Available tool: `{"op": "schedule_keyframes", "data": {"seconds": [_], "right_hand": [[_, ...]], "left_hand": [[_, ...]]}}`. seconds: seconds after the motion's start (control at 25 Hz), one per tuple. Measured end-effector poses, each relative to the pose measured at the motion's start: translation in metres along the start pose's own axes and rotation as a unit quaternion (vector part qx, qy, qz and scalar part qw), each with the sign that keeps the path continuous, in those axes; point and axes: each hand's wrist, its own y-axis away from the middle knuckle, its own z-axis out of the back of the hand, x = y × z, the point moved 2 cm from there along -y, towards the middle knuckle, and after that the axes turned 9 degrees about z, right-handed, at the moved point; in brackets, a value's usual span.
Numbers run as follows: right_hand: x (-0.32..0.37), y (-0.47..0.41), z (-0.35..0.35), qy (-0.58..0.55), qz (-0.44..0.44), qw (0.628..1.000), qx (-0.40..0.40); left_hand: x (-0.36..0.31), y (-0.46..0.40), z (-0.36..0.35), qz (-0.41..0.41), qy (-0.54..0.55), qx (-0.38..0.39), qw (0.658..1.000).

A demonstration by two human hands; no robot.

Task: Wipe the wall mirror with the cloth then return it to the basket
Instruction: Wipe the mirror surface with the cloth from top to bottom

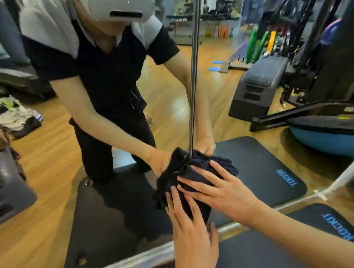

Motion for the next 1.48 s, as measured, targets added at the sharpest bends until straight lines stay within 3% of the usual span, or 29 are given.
{"op": "schedule_keyframes", "data": {"seconds": [0.24,0.36,0.52,0.76,0.88,1.04,1.2,1.48], "right_hand": [[-0.192,-0.082,0.187,0.018,-0.042,0.998,-0.043],[-0.293,-0.125,0.286,-0.016,-0.115,0.989,-0.086],[-0.423,-0.188,0.416,-0.064,-0.197,0.97,-0.128],[-0.538,-0.266,0.552,-0.154,-0.302,0.912,-0.229],[-0.573,-0.286,0.564,-0.137,-0.295,0.894,-0.308],[-0.591,-0.291,0.55,-0.079,-0.269,0.87,-0.406],[-0.595,-0.291,0.542,-0.047,-0.238,0.864,-0.441],[-0.594,-0.291,0.531,-0.016,-0.23,0.851,-0.472]], "left_hand": [[-0.113,-0.094,0.208,-0.111,0.051,-0.195,0.973],[-0.178,-0.154,0.338,-0.197,0.037,-0.288,0.936],[-0.259,-0.223,0.537,-0.263,-0.089,-0.406,0.871],[-0.345,-0.28,0.746,-0.268,-0.204,-0.422,0.842],[-0.365,-0.298,0.786,-0.29,-0.195,-0.429,0.833],[-0.37,-0.314,0.786,-0.32,-0.132,-0.477,0.808],[-0.365,-0.319,0.775,-0.316,-0.096,-0.523,0.786],[-0.361,-0.314,0.77,-0.319,-0.088,-0.511,0.794]]}}
